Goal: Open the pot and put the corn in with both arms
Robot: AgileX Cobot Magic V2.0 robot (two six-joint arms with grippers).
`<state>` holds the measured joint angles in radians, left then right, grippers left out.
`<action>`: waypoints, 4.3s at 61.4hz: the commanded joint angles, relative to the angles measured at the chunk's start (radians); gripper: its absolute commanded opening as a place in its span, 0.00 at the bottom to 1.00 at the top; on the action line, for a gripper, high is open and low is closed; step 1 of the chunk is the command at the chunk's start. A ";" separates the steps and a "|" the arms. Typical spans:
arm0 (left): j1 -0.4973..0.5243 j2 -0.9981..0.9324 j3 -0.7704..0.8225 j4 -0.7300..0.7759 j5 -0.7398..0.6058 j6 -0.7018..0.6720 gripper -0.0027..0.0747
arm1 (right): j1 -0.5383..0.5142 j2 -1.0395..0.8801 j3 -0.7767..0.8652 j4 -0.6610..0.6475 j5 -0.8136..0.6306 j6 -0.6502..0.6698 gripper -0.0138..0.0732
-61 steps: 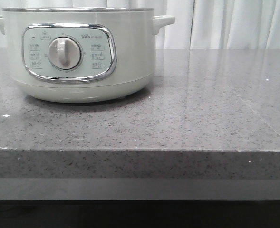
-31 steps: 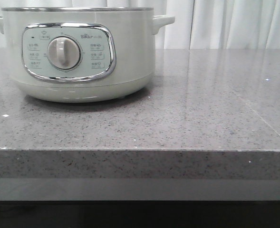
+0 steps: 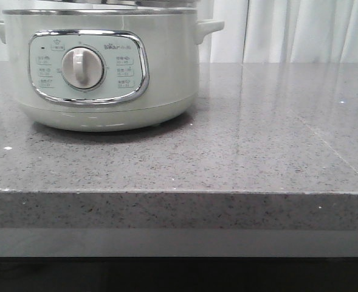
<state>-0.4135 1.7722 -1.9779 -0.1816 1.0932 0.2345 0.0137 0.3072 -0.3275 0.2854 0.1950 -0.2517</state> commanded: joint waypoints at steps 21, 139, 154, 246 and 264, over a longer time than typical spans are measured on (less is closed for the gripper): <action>0.028 -0.029 -0.046 -0.067 -0.083 -0.026 0.18 | 0.003 0.005 -0.024 0.005 -0.085 -0.007 0.08; 0.028 -0.293 -0.085 -0.050 0.056 0.004 0.01 | 0.003 0.005 -0.024 0.005 -0.085 -0.007 0.08; 0.028 -0.520 0.262 -0.050 -0.173 0.025 0.01 | 0.003 0.005 -0.024 0.005 -0.085 -0.007 0.08; 0.028 -1.688 1.505 -0.079 -0.797 0.025 0.01 | 0.003 0.005 -0.024 0.005 -0.084 -0.007 0.08; 0.028 -1.688 1.510 0.092 -0.799 -0.123 0.01 | 0.003 0.005 -0.024 0.005 -0.084 -0.007 0.08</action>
<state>-0.3861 0.0724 -0.4483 -0.1902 0.3760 0.2197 0.0137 0.3072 -0.3258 0.2854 0.1943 -0.2517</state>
